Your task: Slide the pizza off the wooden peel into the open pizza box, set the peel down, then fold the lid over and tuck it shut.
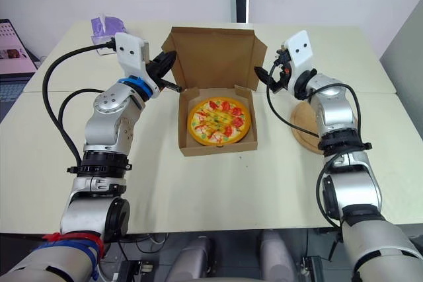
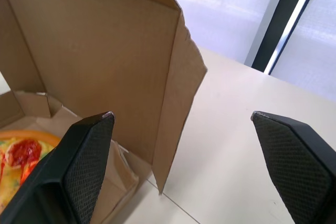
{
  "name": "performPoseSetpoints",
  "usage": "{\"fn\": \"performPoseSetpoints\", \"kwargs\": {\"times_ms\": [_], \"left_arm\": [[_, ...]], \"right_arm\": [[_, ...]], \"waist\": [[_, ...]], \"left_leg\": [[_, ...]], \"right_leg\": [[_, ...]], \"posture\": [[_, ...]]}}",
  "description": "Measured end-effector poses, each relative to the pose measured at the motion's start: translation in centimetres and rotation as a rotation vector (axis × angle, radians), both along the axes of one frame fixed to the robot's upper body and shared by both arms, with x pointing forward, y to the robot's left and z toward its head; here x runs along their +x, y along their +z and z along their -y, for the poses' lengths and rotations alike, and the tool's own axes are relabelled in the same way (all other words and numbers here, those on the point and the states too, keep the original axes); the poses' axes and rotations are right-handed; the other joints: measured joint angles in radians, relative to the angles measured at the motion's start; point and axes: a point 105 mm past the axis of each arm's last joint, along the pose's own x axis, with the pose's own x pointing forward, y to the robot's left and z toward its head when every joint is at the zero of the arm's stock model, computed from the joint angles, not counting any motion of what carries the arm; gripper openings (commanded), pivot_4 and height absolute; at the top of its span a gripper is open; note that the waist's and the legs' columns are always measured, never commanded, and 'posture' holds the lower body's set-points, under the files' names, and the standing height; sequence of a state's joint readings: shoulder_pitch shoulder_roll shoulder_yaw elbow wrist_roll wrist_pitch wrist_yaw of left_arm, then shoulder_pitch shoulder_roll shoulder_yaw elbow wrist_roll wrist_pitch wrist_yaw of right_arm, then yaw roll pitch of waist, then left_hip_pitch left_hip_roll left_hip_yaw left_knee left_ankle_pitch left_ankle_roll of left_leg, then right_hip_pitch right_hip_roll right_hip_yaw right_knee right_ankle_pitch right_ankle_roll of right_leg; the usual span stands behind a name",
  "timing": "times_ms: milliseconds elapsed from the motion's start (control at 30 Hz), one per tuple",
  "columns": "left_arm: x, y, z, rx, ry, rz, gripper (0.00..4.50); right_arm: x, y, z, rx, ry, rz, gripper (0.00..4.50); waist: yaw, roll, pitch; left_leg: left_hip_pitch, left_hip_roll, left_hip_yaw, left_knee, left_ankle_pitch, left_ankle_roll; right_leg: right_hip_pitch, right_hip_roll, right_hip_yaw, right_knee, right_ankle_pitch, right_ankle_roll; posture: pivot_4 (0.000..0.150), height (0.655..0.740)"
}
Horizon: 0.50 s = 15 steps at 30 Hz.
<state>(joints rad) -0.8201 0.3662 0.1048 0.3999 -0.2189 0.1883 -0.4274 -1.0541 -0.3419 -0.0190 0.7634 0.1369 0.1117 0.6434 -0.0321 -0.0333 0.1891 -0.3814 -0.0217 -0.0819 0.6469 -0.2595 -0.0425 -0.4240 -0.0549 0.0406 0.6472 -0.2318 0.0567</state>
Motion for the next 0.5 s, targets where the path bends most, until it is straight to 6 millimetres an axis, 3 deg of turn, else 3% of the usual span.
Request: {"fn": "performPoseSetpoints", "kwargs": {"times_ms": [67, 233, 467, 500], "left_arm": [[0.0, 0.0, 0.0, -0.001, 0.000, 0.000, 0.00], [0.0, 0.0, 0.1, -0.004, -0.001, 0.000, 0.00], [0.0, 0.0, 0.1, -0.005, 0.002, 0.002, 0.00], [0.0, 0.0, 0.1, -0.005, 0.002, 0.001, 0.00]], "right_arm": [[0.4, 0.6, -0.6, 0.013, 0.005, 0.009, 4.48], [0.8, 1.9, -1.5, 0.052, 0.018, 0.041, 2.82], [0.7, 1.5, -1.7, 0.068, 0.036, 0.029, 0.15], [0.7, 1.5, -1.8, 0.069, 0.038, 0.028, 0.01]], "waist": [[-0.001, 0.000, 0.000], [0.001, 0.000, 0.000], [-0.001, 0.000, 0.000], [-0.001, 0.000, 0.000]], "left_leg": [[0.000, 0.000, 0.000, 0.000, 0.000, 0.000], [0.000, 0.000, -0.001, 0.000, 0.000, 0.000], [0.000, 0.000, 0.000, 0.000, 0.000, 0.000], [0.000, 0.000, 0.000, 0.000, 0.000, 0.000]], "right_leg": [[0.000, 0.000, 0.000, 0.000, 0.000, 0.000], [0.000, 0.000, 0.000, 0.000, 0.000, 0.000], [-0.001, 0.000, 0.000, 0.000, 0.000, 0.000], [-0.001, 0.000, 0.000, 0.001, 0.000, 0.000]], "posture": [[0.150, 0.7400], [0.150, 0.7400], [0.150, 0.7400], [0.150, 0.7400]]}}
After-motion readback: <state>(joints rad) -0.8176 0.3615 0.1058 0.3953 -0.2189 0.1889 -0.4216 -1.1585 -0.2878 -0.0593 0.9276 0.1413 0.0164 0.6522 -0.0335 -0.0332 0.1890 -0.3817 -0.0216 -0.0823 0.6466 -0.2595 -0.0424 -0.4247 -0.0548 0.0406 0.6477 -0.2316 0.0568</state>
